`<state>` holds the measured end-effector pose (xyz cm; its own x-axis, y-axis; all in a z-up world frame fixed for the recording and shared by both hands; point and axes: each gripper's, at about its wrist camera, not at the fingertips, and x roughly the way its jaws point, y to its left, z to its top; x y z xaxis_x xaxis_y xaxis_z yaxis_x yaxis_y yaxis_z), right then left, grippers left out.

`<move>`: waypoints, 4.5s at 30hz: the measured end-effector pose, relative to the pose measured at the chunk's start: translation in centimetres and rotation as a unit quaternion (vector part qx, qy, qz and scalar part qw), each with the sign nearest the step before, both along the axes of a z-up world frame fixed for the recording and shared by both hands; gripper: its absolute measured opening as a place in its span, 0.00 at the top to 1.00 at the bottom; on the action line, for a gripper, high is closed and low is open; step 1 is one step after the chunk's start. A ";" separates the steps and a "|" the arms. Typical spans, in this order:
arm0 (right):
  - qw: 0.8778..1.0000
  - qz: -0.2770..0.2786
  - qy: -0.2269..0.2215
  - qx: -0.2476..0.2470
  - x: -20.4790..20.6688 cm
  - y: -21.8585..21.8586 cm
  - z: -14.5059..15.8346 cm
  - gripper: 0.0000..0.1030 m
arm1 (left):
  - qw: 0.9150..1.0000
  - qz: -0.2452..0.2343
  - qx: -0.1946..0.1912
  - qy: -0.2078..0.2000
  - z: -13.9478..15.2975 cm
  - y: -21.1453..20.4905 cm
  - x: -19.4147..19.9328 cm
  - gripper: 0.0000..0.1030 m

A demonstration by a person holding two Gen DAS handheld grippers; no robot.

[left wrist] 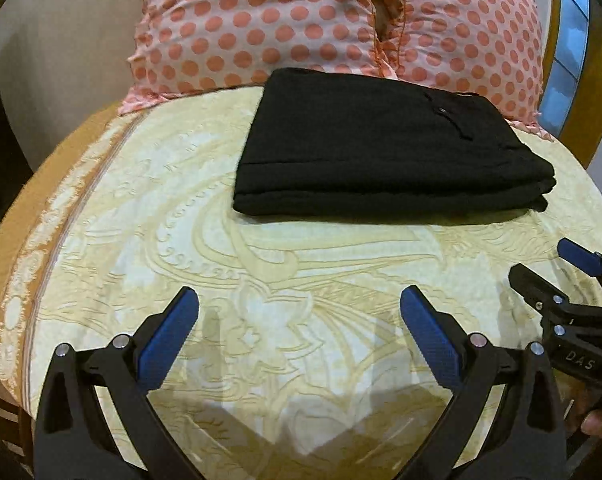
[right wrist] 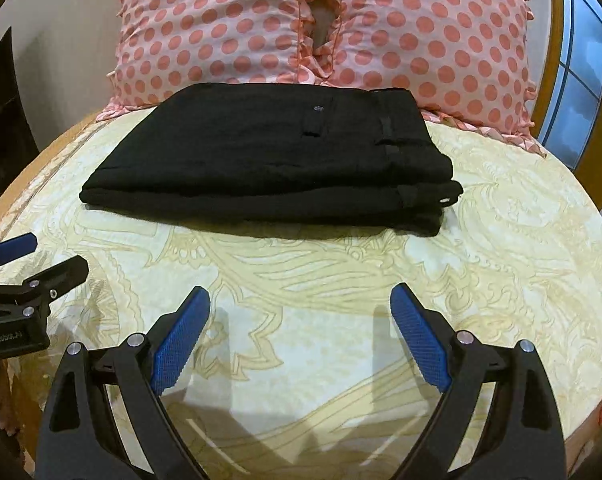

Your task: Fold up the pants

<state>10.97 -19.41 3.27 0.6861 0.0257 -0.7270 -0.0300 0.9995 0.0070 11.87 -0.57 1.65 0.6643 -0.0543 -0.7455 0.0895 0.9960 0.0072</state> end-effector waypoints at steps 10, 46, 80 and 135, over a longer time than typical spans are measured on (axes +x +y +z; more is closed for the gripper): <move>1.000 -0.008 0.008 0.006 -0.4 -0.2 -1.0 0.05 | 1.000 -0.006 0.003 0.002 -1.4 0.3 -0.1 0.02; 1.000 -0.030 -0.006 0.007 -0.7 -0.3 -1.3 0.01 | 1.000 -0.010 0.003 -0.004 -1.5 0.3 -0.3 0.02; 0.999 -0.030 -0.007 0.007 -0.7 -0.3 -1.3 0.01 | 1.000 -0.009 0.003 -0.005 -1.6 0.3 -0.3 0.02; 0.999 -0.033 -0.008 0.007 -0.7 -0.2 -1.3 0.01 | 1.000 -0.016 0.002 0.013 -1.5 0.2 0.1 0.02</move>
<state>10.28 -19.57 2.00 0.6978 -0.0092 -0.7162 0.0350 0.9992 0.0212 11.99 -0.38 0.14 0.6429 -0.0717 -0.7626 0.1218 0.9925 0.0094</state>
